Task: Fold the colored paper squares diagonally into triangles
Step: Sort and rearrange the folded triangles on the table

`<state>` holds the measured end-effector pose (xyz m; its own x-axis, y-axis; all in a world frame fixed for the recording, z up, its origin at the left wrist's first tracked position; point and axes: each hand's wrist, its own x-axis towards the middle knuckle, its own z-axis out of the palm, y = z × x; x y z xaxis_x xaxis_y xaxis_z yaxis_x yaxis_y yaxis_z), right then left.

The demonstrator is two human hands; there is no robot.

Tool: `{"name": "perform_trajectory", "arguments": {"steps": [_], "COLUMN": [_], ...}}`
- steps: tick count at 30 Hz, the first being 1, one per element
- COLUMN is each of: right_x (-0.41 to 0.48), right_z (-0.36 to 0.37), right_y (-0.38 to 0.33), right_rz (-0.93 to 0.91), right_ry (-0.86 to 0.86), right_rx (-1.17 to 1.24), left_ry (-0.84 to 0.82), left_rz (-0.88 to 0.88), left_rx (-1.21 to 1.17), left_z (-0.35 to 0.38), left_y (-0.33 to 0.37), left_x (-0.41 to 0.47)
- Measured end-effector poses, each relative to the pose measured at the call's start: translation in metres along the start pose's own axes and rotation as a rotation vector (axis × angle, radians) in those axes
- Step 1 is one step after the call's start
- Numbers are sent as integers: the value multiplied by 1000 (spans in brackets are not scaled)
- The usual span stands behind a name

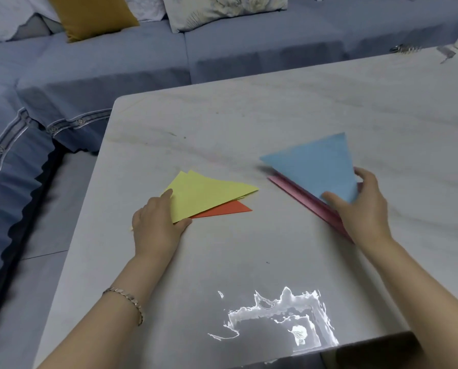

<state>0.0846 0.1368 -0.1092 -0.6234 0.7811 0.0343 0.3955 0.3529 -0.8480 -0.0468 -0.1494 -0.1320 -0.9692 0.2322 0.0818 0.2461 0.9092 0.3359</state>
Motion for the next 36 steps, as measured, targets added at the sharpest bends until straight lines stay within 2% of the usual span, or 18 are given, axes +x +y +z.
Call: {"name": "perform_trajectory", "arguments": {"steps": [3, 5, 11, 15, 17, 20, 24, 29, 36], "right_x": [8, -1, -43, -67, -78, -87, -100, -116, -116], "right_z": [1, 5, 28, 48, 55, 60, 66, 77, 59], "right_y": [7, 8, -2, 2, 12, 23, 18, 18, 28], "right_rz": [25, -57, -423, -664, -745, -785, -816, -914, -902], "right_ry": [6, 30, -206, -459, -514, -489, -458, -491, -316], "right_rx": [-281, -420, -263, -382, -447, -495, -468, -467, -486], "left_ry": [-22, -43, -104, -238, -248, -109, -114, -158, -197], "left_rz": [-4, 9, 205, 325, 350, 462, 594, 522, 480], "left_rx": [-187, -287, -451, -435, -371, -183, -27, 14, 31], "left_z": [-2, -3, -1, 11, 16, 26, 34, 40, 37], "left_y": [3, 6, 15, 16, 13, 9, 10, 10, 13], "left_x": [-6, -11, -43, -62, -66, -75, -92, -100, -102]}}
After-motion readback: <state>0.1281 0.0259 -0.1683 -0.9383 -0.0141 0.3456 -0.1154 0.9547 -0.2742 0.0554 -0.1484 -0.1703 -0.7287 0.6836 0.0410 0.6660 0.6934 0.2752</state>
